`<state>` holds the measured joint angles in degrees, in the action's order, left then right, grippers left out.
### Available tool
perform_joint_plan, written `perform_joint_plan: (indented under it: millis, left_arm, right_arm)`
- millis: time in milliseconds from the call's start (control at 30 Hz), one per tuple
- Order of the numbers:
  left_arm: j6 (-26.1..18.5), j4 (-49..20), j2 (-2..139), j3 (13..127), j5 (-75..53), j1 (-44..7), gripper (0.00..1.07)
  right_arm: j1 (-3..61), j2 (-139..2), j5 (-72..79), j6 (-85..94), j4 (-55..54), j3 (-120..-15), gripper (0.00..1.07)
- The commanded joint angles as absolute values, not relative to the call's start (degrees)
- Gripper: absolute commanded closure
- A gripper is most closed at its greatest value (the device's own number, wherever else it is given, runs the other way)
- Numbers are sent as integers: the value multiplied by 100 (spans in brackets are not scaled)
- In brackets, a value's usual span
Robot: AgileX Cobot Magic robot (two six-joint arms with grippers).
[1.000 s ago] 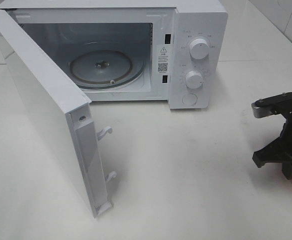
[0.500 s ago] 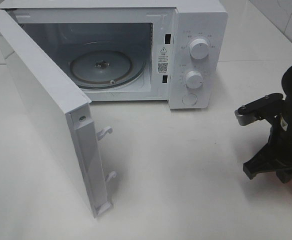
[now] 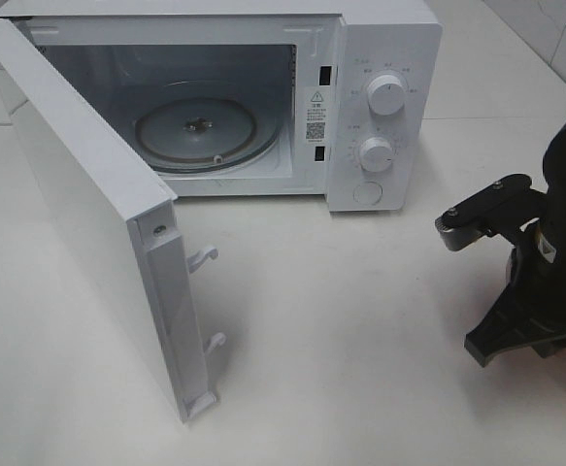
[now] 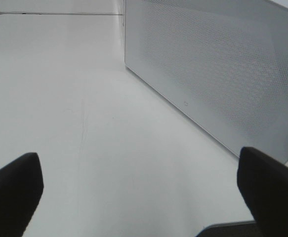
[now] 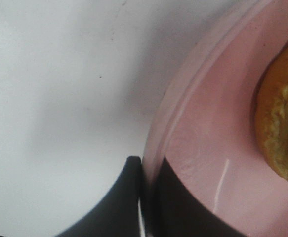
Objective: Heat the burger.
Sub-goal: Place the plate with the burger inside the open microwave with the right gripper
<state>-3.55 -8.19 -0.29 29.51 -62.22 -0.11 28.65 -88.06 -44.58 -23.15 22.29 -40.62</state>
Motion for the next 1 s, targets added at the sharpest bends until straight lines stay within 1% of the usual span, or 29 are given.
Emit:
perform_joint_plan:
  millis: [33,167,200,333,367,400,467,500,533,567,633,667,700,767,800,833,867,900,933,1000]
  left_arm:
    - [-372,-854,-115,2956,-6142,-46,4]
    - [-372,-854,-115,2956,-6142,-46,4]
    - [-372,-854,-115,2956,-6142,-46,4]
    - [-372,-854,-115,2956,-6142,-46,4]
    - [-372,-854,-115,2956,-6142,-46,4]
    - [-372,-854,-115,2956,-6142,-46,4]
    - [-372,-854,-115,2956,-6142,-46,4]
    - [-372,-854,-115,2956,-6142,-46,4]
    - [-372,-854,-115,2956,-6142,-46,4]
    - [-372,-854,-115,2956,-6142,-46,4]
    - [-372,-854,-115,2956,-6142,-46,4]
    - [-372,-854,-115,2956,-6142,-46,4]
    - [-372,-854,-115,2956,-6142,-46,4]
    - [-372,-854,-115,2956,-6142,-46,4]
    - [-372,-854,-115,2956,-6142,-46,4]
    - [-372,-854,-115,2956,-6142,-46,4]
    - [-372,-854,-115,2956,-6142,-46,4]
    - [-372,-854,-115,2956,-6142,-46,4]
    - [-372,-854,-115,2956,-6142,-46,4]
    - [-372,-854,-115,2956,-6142,-46,4]
  right_arm:
    - [3088,-8549,-4635,-2378,2527,-3930,107]
    - [3272,-8382,-4647,-2384,2527,-3787,107]
    - [3415,-8268,-4675,-2406,2527,-3696,107]
    - [3627,-8130,-4778,-2452,2544,-3581,107]
    - [3776,-8056,-4841,-2492,2578,-3507,107]
    - [3776,-8056,-4841,-2492,2578,-3507,107]
    - [4022,-7947,-4916,-2590,2664,-3369,107]
    - [4022,-7947,-4916,-2590,2664,-3369,107]
    - [4200,-7867,-4939,-2647,2710,-3277,107]
    - [4200,-7867,-4939,-2647,2710,-3277,107]
    - [4463,-7781,-4939,-2653,2733,-3174,107]
    - [4463,-7781,-4939,-2653,2733,-3174,107]
    - [4652,-7706,-4968,-2659,2762,-3094,107]
    - [4738,-7683,-4990,-2659,2796,-3060,107]
    - [4927,-7620,-5082,-2727,2888,-3014,107]
    - [4927,-7620,-5082,-2727,2888,-3014,107]
    - [5139,-7557,-5180,-2825,2991,-2956,107]
    - [5139,-7557,-5180,-2825,2991,-2956,107]
    - [5340,-7494,-5237,-2853,3019,-2934,107]
    - [5414,-7471,-5254,-2853,3019,-2922,107]
